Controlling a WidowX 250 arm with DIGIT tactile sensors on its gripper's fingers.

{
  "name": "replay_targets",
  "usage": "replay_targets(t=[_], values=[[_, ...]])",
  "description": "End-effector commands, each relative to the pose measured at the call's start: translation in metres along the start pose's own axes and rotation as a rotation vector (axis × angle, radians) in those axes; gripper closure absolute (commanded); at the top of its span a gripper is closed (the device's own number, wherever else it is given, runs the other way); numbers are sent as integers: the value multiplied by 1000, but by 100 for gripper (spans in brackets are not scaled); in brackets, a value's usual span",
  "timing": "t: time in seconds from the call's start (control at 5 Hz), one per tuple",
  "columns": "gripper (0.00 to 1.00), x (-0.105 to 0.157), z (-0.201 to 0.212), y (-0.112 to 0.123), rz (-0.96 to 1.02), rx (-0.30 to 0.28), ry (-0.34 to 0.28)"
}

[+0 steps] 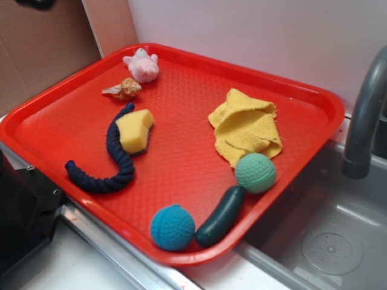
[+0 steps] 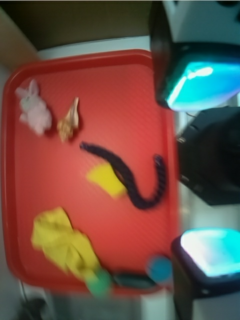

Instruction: Grab the pink bunny.

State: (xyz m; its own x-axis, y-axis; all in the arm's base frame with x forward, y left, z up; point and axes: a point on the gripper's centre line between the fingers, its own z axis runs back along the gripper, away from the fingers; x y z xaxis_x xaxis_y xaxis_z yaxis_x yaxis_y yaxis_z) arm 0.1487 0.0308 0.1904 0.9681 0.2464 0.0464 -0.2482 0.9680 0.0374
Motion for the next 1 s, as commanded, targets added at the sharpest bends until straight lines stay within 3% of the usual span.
replay_targets(t=[0.0,0.2,0.4,0.6,0.8], values=[[0,89,-48,14,120,-33,-234],[0,116,-73,17,256,-104,-287],[0,135,-106,21,368,-41,-244],[0,153,-131,21,467,-14,-225],[0,170,-148,25,464,26,-215]])
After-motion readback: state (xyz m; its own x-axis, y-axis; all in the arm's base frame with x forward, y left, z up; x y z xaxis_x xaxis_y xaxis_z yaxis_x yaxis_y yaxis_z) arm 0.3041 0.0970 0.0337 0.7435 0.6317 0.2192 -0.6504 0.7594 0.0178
